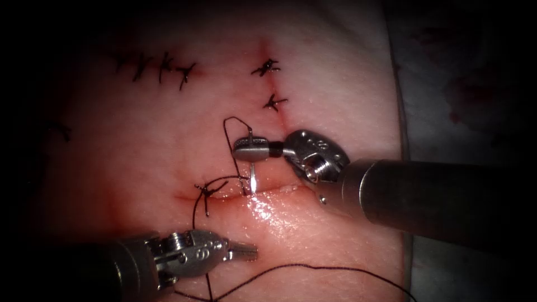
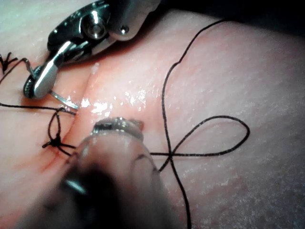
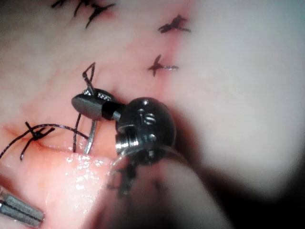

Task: Wound Closure
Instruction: Throw the needle with the right gripper through the bottom of the tissue.

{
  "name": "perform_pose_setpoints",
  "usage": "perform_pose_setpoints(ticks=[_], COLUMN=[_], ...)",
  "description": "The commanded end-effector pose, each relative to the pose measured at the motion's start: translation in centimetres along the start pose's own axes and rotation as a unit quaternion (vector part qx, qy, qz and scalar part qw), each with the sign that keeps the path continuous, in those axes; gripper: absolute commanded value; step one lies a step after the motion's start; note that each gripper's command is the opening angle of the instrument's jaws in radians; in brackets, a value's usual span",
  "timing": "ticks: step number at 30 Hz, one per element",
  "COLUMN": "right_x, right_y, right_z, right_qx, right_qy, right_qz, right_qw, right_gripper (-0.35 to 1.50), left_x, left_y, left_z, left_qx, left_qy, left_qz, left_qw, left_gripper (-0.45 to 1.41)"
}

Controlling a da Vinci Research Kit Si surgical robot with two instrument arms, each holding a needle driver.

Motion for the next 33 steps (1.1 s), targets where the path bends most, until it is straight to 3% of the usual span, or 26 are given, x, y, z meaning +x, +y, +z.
perform_pose_setpoints(ticks=[1,13,19,28,33], right_x=[0.0,-0.02,-0.05,-0.02,-0.11], right_y=[0.03,-0.02,-0.18,-0.39,-0.64], right_z=[0.11,0.19,0.2,0.26,0.3], right_qx=[0.001,-0.043,-0.083,-0.072,-0.054], right_qy=[0.001,0.011,0.01,0.004,-0.003], right_qz=[-0.001,0.101,0.191,0.237,0.262], right_qw=[1.0,0.994,0.978,0.969,0.963], right_gripper=[-0.35,-0.35,-0.35,-0.35,-0.35], left_x=[0.01,-0.04,-0.07,-0.09,-0.12], left_y=[-0.02,0.0,0.0,-0.02,-0.02], left_z=[0.08,0.1,0.13,0.13,0.1], left_qx=[0.0,0.001,0.003,0.002,0.0], left_qy=[0.001,-0.001,-0.001,-0.001,-0.001], left_qz=[-0.001,-0.001,0.0,0.001,0.003], left_qw=[1.0,1.0,1.0,1.0,1.0], left_gripper=[-0.25,-0.27,-0.27,-0.28,-0.32])
